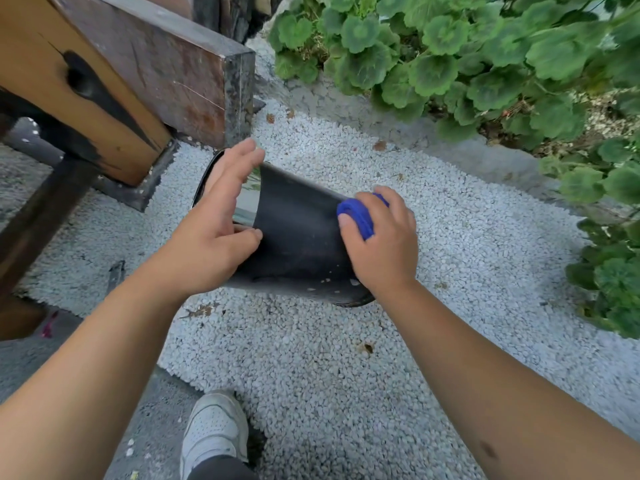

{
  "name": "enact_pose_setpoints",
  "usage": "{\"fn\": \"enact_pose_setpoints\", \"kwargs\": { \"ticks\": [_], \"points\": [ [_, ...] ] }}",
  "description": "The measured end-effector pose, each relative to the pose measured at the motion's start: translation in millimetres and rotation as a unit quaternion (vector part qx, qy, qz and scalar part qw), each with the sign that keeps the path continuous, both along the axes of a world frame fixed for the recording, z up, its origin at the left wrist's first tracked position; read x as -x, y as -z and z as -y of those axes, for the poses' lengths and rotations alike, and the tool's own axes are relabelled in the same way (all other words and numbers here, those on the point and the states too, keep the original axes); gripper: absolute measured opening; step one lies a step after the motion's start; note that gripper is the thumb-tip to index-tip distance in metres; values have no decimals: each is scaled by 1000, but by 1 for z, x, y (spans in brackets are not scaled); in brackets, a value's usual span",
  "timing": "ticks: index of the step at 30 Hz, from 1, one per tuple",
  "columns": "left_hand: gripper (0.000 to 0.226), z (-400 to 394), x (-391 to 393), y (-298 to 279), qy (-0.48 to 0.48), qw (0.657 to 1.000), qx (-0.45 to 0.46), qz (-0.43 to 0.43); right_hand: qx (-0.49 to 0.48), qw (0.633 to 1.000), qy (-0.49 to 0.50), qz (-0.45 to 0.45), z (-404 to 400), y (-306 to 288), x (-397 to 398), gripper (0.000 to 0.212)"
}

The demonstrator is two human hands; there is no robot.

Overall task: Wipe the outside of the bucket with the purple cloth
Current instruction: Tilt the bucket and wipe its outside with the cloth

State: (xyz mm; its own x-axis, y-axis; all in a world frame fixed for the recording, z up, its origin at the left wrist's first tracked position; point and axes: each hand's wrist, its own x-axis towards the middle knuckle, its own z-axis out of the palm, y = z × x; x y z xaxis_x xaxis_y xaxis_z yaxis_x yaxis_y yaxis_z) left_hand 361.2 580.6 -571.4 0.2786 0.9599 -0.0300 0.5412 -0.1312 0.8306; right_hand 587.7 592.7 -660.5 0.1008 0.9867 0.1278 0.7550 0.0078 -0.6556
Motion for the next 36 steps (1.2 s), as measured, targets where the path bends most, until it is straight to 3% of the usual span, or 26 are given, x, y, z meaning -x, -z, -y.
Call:
{"fn": "enact_pose_setpoints", "kwargs": {
  "ticks": [4, 7, 9, 13, 17, 25, 30, 36],
  "points": [
    [75, 12, 4, 9, -44, 996, -77, 9, 35, 999, 29, -28, -3, 13, -14, 49],
    [72, 24, 11, 21, -26, 978, -172, -116, 29, 999, 31, -22, -4, 14, -13, 47],
    [85, 29, 12, 27, -2, 975, -164, -151, 24, 999, 34, -26, -5, 15, -13, 45],
    [85, 23, 2, 24, -20, 991, -118, -60, 20, 998, 44, -51, -15, 12, -15, 40],
    [88, 16, 1, 21, -75, 988, -98, -94, 13, 994, 46, -99, -26, 4, -19, 39],
    [78, 5, -6, 20, -196, 979, -52, 13, -93, 969, -9, -228, -24, -55, 38, 30],
    [76, -4, -8, 8, -208, 976, -59, -34, -116, 983, -110, -89, -9, -69, 77, 41],
    [92, 12, -5, 11, -96, 981, -63, -154, -111, 986, -127, -13, -12, -49, 71, 44]
  ]
}}
